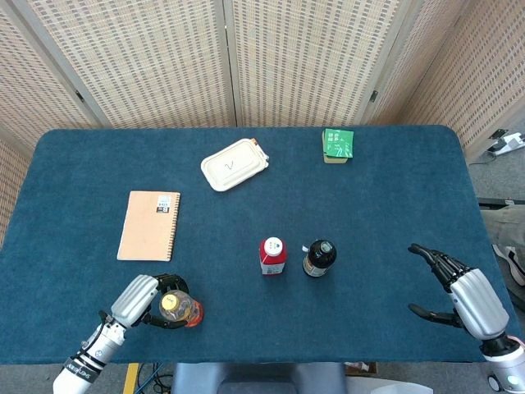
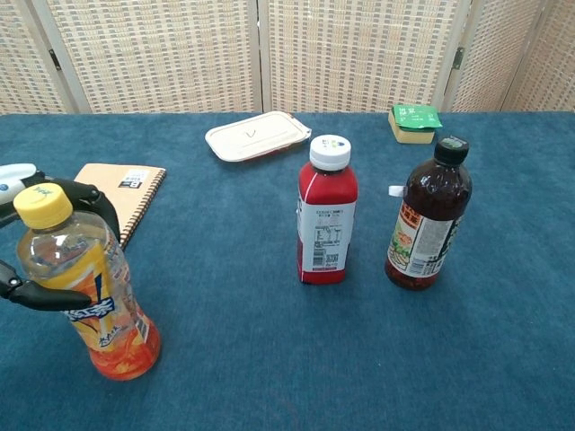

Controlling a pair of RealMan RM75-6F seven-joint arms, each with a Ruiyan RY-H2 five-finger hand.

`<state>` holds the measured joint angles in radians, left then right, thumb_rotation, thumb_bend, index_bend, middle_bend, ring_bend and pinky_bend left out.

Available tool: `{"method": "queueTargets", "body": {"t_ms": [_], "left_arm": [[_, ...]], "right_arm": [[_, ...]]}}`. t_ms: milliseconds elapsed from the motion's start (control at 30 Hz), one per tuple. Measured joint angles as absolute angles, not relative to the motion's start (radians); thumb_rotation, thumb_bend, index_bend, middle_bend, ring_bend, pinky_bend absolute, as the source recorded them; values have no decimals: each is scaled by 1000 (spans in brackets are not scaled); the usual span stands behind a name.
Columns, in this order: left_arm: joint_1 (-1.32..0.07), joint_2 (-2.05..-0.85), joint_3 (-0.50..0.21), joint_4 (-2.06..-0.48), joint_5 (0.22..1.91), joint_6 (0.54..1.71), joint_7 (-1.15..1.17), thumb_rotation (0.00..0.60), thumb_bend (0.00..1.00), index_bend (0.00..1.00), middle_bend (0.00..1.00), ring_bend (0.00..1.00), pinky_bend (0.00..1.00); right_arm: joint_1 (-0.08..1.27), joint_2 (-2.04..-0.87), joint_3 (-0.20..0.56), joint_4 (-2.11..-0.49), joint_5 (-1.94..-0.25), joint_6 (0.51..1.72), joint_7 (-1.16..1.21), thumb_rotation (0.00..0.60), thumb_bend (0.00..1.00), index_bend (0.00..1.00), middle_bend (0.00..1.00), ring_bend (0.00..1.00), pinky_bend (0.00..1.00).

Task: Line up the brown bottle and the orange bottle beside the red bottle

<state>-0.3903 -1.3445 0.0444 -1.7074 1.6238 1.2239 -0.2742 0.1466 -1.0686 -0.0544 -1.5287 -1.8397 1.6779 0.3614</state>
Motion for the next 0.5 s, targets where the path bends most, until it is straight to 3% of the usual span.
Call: {"method": "queueTargets", "body": {"t_ms": [167,500], "left_arm": [[-386,-1357,34,-1715,1623,1243,-251,600,41,670,630,580,618],[-415,-1339,-5,-1746,1594,1221,-218,600,41,686,645,595,627]], "right_arm": [[145,-1067,-54,-1527,-1842,1681,365,600,0,55,206,228,456],[142,-1066,-55,-1526,-1846,1686,368,600,0,55,206,228,456]]}}
